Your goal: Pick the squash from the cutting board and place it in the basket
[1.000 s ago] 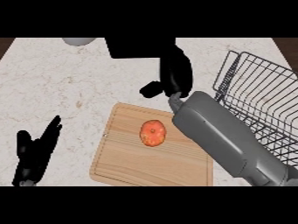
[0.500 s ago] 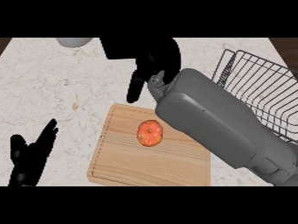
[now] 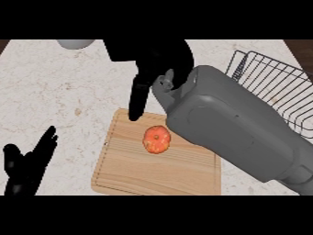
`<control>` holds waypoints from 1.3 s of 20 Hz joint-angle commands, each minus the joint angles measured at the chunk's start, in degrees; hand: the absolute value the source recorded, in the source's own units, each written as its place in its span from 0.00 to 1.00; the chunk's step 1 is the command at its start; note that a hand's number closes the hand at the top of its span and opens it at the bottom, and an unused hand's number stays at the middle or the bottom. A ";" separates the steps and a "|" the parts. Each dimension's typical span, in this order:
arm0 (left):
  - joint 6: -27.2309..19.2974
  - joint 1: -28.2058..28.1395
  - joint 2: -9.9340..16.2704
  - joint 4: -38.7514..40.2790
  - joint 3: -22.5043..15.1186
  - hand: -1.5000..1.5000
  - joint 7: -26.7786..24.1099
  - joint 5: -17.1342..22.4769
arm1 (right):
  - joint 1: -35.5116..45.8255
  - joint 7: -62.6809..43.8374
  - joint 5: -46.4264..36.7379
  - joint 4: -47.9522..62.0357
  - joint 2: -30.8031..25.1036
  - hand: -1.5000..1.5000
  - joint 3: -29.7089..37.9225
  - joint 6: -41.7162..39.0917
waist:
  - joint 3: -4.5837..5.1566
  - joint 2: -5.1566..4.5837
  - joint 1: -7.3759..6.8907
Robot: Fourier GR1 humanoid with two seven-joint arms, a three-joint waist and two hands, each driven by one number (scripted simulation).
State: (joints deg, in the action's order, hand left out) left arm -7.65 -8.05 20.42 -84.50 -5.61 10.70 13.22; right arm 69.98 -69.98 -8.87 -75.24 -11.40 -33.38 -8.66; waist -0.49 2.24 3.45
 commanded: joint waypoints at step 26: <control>1.10 -0.81 -2.59 2.94 -1.73 0.50 3.10 -1.40 | -23.81 -11.75 -11.28 -12.71 0.40 0.00 -9.17 4.26 | 0.53 -1.77 -2.14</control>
State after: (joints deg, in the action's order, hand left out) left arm -7.33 -6.52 18.63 -85.08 -6.41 11.36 11.31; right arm 49.15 -69.95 -18.33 -84.37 -12.22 -41.91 -5.29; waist -0.74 0.85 1.27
